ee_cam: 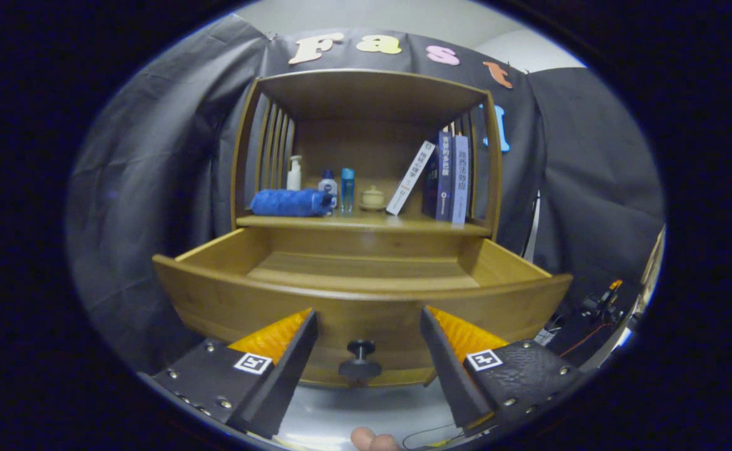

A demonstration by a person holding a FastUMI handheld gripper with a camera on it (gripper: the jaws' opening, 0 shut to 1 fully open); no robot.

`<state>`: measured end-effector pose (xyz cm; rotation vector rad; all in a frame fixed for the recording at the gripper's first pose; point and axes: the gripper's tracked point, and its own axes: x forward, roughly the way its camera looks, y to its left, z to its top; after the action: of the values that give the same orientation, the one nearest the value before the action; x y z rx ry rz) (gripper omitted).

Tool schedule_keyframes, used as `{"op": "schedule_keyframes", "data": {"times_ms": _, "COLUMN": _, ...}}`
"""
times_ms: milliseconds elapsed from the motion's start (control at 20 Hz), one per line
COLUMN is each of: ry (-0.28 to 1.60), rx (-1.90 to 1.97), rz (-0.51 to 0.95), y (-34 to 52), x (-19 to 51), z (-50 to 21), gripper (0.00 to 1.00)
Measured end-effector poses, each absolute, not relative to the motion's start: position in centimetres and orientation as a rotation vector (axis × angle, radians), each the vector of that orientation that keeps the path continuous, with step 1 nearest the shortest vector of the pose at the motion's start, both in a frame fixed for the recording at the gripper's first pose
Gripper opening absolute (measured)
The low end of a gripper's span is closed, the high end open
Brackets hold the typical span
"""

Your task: Pull open the drawer, take out the items inside it, and place them on the countertop above the cabinet.

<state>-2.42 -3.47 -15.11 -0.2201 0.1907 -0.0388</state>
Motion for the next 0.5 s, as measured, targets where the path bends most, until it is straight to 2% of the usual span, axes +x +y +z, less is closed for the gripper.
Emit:
{"op": "schedule_keyframes", "data": {"times_ms": 250, "ry": 0.188, "rx": -0.261, "rz": -0.028, "y": -1.9, "x": 1.4, "z": -11.0, "gripper": 0.97}}
{"op": "schedule_keyframes", "data": {"times_ms": 500, "ry": 0.331, "rx": -0.203, "rz": -0.057, "y": -1.5, "x": 6.9, "z": -11.0, "gripper": 0.97}}
